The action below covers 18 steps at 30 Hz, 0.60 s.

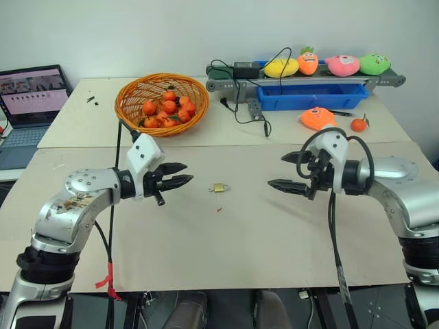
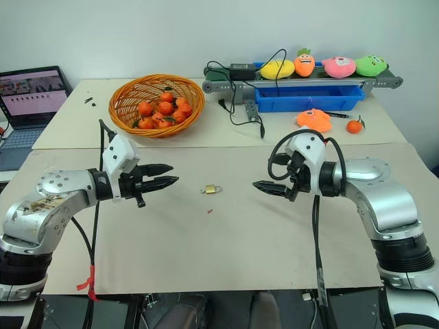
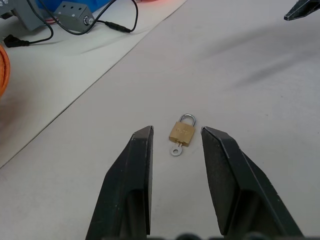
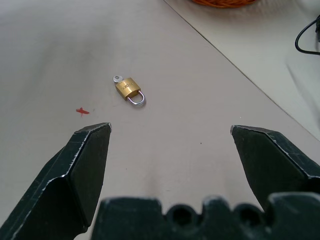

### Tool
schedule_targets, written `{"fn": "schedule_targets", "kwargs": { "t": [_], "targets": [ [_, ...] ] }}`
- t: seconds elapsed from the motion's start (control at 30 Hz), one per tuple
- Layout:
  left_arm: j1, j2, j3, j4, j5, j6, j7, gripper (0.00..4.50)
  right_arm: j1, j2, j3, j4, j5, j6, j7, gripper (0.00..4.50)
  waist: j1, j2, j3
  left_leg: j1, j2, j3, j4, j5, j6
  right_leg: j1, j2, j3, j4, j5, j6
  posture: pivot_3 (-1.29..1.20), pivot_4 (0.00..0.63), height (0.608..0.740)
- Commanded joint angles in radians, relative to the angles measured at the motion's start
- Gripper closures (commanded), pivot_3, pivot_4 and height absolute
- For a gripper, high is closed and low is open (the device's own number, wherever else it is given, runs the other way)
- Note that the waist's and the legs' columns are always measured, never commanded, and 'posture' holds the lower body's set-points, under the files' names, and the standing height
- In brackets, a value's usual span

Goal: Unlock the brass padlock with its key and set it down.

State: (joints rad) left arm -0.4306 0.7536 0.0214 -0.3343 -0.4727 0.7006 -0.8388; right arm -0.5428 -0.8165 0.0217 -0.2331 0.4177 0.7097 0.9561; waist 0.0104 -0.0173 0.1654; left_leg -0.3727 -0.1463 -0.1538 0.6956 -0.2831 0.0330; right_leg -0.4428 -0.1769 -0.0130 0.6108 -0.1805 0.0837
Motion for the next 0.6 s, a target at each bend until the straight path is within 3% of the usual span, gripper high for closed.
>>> {"fn": "schedule_targets", "kwargs": {
  "t": [0.03, 0.37, 0.6],
  "targets": [
    [-0.016, 0.012, 0.010, -0.008, 0.004, -0.019, -0.013, 2.92, -0.015, -0.001, -0.026, -0.038, 0.019, 0.006, -0.008, 0.00, 0.000, 0.000, 0.000, 0.000, 0.000, 0.000, 0.000, 0.000, 0.000, 0.000, 0.000, 0.000, 0.000, 0.000, 0.000, 0.00, 0.150, 0.740],
    [0.015, 0.050, 0.076, 0.033, 0.003, -0.030, -0.019, 2.92, -0.031, -0.050, -0.026, 0.012, 0.013, -0.020, 0.062, 0.00, 0.000, 0.000, 0.000, 0.000, 0.000, 0.001, 0.000, 0.000, 0.000, 0.000, 0.000, 0.000, 0.000, 0.000, 0.000, 0.00, 0.150, 0.740],
    [0.038, 0.065, 0.091, 0.035, 0.027, -0.024, 0.017, 2.92, -0.139, 0.021, 0.074, 0.122, -0.037, -0.117, 0.122, 0.00, -0.009, 0.000, 0.000, 0.001, 0.003, 0.003, 0.000, -0.001, 0.000, 0.000, 0.002, 0.001, 0.000, 0.001, -0.001, 0.00, 0.150, 0.740]
  ]
}}
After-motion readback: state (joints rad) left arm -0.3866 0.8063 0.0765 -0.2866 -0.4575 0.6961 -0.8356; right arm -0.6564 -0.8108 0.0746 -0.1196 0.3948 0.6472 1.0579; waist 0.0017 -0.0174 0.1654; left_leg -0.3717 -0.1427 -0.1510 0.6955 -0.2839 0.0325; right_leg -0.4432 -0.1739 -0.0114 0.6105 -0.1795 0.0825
